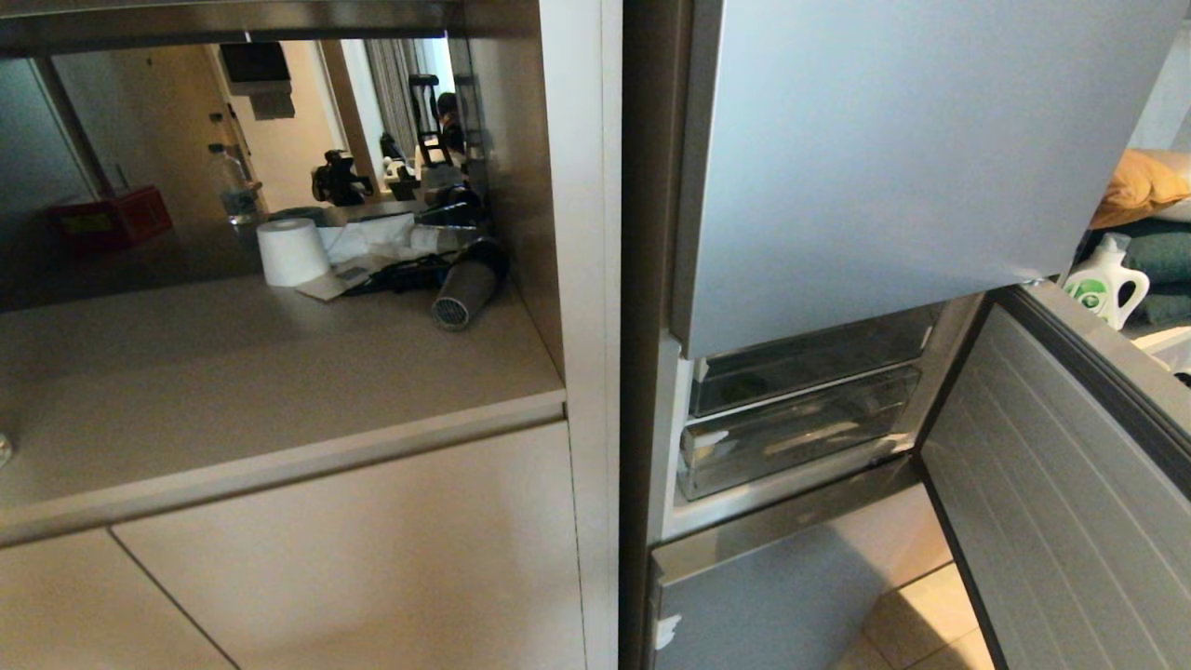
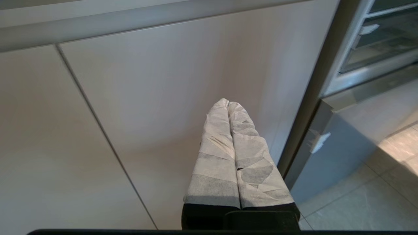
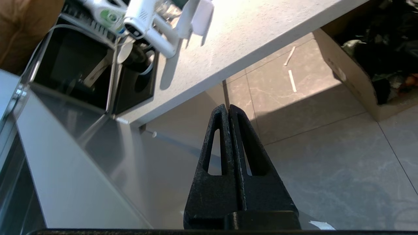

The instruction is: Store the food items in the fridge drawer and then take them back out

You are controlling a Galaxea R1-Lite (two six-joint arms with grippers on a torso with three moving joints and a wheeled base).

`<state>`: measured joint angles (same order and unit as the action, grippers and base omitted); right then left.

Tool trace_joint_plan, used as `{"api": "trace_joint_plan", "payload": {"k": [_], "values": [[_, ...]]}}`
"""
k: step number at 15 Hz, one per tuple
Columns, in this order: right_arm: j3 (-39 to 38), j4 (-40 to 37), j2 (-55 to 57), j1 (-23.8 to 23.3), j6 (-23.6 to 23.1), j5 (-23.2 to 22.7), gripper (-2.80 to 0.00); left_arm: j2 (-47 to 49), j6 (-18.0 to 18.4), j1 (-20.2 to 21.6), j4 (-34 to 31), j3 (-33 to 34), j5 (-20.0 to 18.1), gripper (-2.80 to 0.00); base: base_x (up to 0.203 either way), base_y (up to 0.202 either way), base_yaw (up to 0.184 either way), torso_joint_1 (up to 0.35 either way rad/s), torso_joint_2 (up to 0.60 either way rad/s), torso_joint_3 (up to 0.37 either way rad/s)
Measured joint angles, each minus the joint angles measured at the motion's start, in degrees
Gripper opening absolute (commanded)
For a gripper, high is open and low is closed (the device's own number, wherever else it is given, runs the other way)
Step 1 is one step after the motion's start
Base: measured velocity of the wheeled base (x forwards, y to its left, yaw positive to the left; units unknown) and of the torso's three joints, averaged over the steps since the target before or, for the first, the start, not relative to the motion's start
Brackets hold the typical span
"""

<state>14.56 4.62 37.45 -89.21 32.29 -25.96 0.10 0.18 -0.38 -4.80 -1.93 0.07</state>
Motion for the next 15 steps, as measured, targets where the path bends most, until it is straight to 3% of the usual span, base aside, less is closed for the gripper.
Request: {"api": "trace_joint_plan", "payload": {"k": [3,8,11,15], "values": [[-1.0,-0.1,-0.9,3.2,0.0,0.1,-2.8,0.0,0.0,0.0,0.0,0.0,0.0,-2.8,0.0,0.0,0.0,0.0,0.0,0.0],[-3.6,-0.4,-1.9,15.7,0.2,0.7,-2.8,0.0,0.0,0.0,0.0,0.0,0.0,-2.8,0.0,0.0,0.0,0.0,0.0,0.0],[-4.2,-0.4,-4.7,20.7,0.3,1.2,-2.8,0.0,0.0,0.0,0.0,0.0,0.0,-2.8,0.0,0.0,0.0,0.0,0.0,0.0],[-4.2,0.0,-8.5,23.0,0.2,1.5,-2.8,0.0,0.0,0.0,0.0,0.0,0.0,-2.8,0.0,0.0,0.0,0.0,0.0,0.0]]}}
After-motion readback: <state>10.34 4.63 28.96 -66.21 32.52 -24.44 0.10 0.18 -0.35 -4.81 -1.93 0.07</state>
